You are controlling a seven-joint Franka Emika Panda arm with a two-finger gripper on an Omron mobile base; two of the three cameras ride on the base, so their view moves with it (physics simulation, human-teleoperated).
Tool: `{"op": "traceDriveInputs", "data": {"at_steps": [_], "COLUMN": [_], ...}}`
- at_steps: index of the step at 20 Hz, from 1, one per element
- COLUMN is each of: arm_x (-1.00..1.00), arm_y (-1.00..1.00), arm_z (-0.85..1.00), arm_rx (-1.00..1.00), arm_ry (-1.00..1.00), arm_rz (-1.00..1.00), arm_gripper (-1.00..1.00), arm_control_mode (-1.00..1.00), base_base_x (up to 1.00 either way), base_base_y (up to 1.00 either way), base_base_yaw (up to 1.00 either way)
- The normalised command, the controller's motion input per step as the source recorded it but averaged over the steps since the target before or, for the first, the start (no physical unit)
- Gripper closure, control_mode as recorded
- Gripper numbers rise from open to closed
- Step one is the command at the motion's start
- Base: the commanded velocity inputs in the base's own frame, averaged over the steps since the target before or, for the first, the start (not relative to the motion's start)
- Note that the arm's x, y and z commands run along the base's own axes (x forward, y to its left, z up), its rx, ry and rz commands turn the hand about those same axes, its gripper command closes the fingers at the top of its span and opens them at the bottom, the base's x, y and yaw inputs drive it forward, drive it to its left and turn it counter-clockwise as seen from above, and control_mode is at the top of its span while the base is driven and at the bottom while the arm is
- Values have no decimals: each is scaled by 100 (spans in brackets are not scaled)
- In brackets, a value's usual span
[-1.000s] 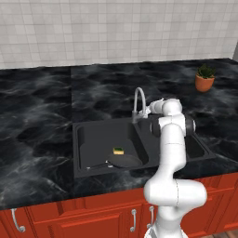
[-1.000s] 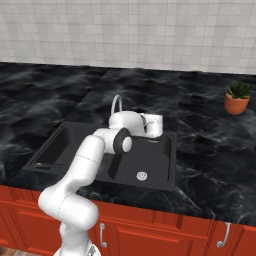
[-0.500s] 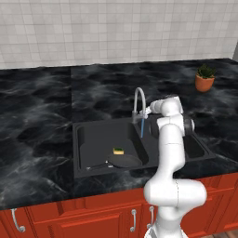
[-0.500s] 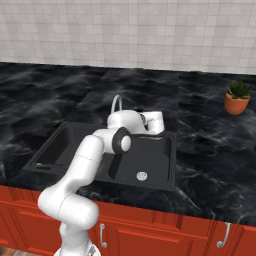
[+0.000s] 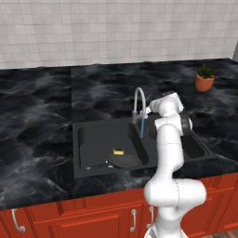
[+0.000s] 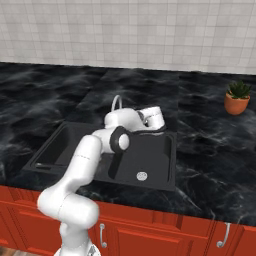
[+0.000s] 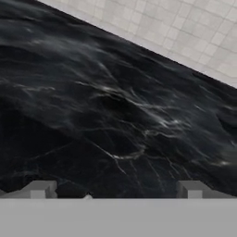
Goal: Pick the pan and sponge and place them into the sink. Then turn on the water.
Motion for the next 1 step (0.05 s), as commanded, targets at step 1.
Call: {"op": "traceDriveInputs", "data": {"at_steps": [1], "arm_x": [19], "arm_y": [-100], "arm_z": [-25], "arm_rx": [0], "arm_ry": [0], "arm_rz": [0], "arm_gripper": [-100], "arm_control_mode": [-100], "base_base_x": [0], "base_base_y": [0], "base_base_yaw": [0]}}
